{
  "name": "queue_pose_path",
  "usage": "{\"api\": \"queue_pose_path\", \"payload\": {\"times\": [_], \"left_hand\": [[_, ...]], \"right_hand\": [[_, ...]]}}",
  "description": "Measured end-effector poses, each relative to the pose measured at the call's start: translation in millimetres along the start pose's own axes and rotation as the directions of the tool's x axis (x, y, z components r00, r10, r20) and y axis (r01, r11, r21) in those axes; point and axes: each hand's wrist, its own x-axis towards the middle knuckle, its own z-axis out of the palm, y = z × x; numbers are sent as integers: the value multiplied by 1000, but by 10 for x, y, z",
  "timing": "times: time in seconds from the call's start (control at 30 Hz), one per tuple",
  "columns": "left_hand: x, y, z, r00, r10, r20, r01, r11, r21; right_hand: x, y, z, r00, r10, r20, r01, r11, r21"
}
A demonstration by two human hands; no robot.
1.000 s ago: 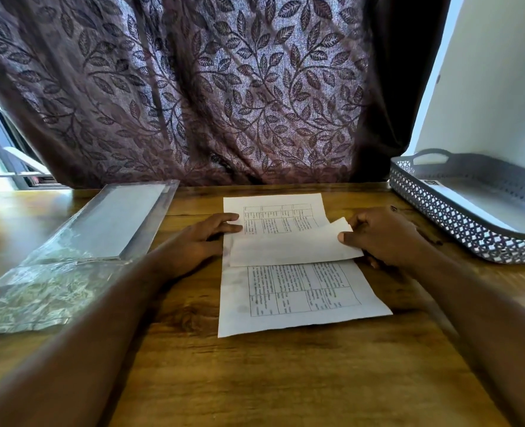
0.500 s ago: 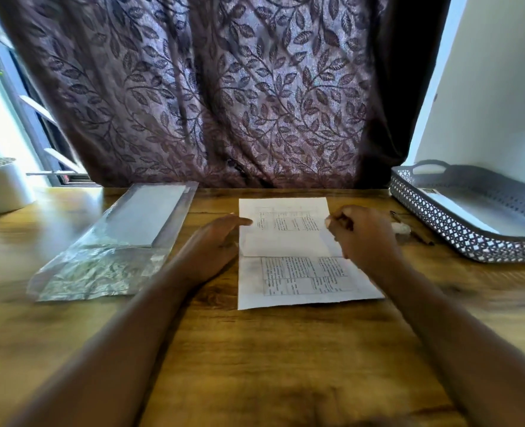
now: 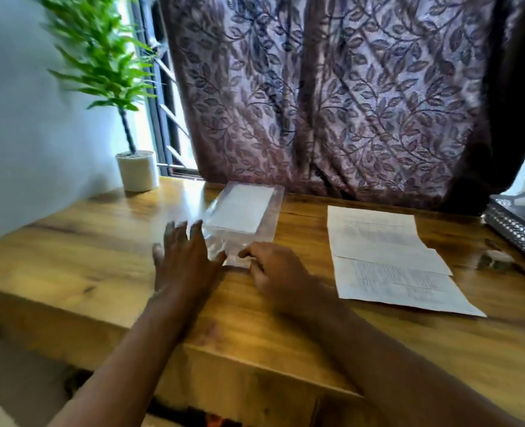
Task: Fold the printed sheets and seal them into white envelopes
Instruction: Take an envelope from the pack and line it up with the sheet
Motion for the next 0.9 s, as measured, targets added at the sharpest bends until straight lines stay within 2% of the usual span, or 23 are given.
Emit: {"api": "queue_pose_path", "payload": {"times": [0.07,0.13,0.27,0.43,0.53,0.67,0.77,0.9], "left_hand": [[15,-132,-26,985,-122,118,119,992,33],[43,-166,-19,978,-158,137,157,987,17],[56,-143,0,978,-163,128,170,984,-49],[58,-159,-8,978,-163,132,173,983,-64],[72,-166,8,976,-178,123,187,981,-61],[67,-175,23,979,-164,120,175,981,-90],[71,-171,28,982,-156,109,167,981,-101],[70,-177,31,982,-152,113,164,980,-112]], "right_hand": [[167,-141,119,999,28,30,-26,997,-74],[320,-230,226,996,67,65,-59,992,-114],[662,-257,430,973,171,155,-141,972,-190],[1093,-211,610,938,306,163,-234,906,-352],[1261,-271,598,906,369,208,-241,853,-463],[1403,-202,571,872,423,247,-264,831,-490],[1477,-162,534,886,419,201,-295,841,-454],[1552,-162,531,938,302,168,-190,857,-479]]}}
